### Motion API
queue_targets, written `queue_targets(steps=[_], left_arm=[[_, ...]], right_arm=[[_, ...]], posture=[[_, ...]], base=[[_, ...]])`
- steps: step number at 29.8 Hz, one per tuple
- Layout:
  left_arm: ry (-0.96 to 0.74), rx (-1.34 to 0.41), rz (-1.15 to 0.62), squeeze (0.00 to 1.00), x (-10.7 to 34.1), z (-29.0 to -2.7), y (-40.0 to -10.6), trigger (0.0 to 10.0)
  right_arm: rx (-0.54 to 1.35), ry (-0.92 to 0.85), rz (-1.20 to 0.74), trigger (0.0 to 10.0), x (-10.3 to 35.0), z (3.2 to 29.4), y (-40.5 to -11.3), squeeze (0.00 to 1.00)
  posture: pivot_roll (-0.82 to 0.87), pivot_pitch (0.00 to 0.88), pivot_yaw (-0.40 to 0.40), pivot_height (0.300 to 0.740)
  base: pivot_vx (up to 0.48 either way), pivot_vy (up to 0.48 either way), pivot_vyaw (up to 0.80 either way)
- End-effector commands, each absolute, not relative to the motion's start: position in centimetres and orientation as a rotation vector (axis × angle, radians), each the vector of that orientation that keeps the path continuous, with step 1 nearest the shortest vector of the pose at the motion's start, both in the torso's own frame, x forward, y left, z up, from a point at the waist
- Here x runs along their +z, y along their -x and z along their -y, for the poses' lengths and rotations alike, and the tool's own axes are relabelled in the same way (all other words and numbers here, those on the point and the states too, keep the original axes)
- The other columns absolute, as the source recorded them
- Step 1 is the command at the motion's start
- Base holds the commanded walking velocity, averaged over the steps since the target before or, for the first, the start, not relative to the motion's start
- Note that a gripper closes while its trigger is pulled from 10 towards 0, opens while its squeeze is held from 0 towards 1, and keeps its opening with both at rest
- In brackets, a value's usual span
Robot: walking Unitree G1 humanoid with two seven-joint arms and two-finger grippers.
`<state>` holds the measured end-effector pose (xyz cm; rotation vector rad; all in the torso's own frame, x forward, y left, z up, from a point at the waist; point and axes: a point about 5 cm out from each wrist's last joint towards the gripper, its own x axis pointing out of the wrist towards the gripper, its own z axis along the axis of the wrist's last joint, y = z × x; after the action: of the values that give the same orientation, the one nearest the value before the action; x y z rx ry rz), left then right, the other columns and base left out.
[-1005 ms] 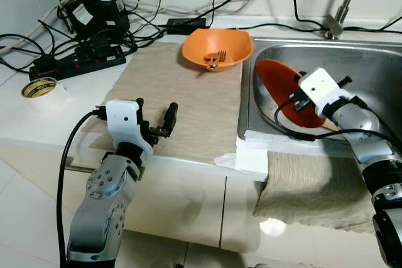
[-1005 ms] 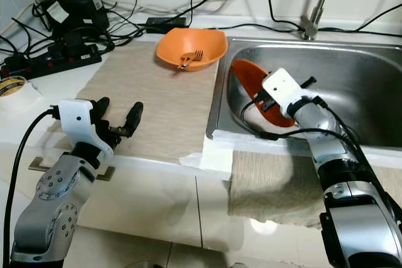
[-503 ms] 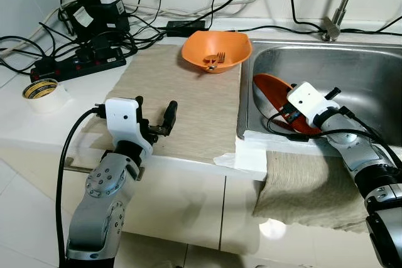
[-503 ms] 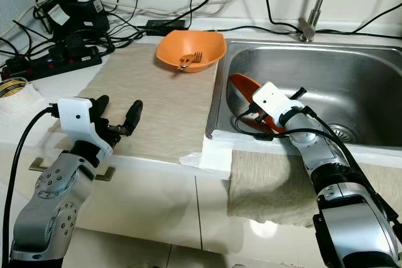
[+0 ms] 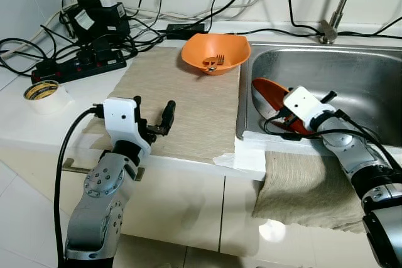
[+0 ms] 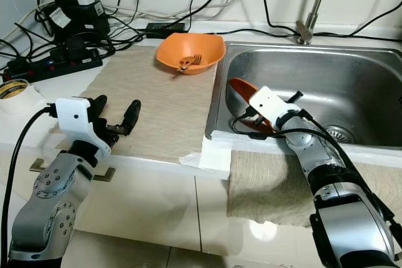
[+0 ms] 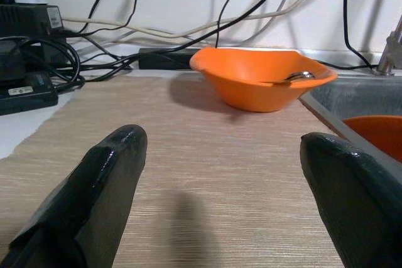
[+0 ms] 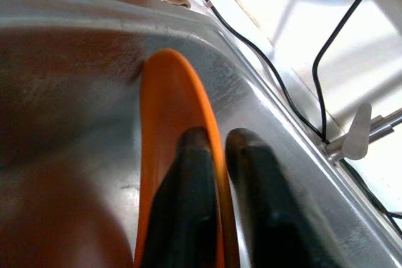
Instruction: Kitchen organization
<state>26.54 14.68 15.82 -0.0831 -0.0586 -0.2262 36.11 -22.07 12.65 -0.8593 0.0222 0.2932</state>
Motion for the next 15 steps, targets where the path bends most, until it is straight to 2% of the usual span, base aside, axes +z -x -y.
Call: queue_targets(steps=[1,15], left_arm=[[0.076,-0.223,0.050,0.00,15.7,-14.8,-26.6,10.0],[0.074,-0.229,0.046,0.00,15.7,-14.8,-26.8,10.0]], right_arm=[[0.322,0.888,-0.065,10.0,11.5,22.0,-35.7,1.00],[0.353,0.924,-0.089,10.0,10.9,21.7,-35.6,1.00]], posture=[[-0.01,0.000,0.089,0.736],[-0.01,0.000,0.089,0.736]], base=[[0.000,0.000,0.00],[0.000,0.000,0.00]])
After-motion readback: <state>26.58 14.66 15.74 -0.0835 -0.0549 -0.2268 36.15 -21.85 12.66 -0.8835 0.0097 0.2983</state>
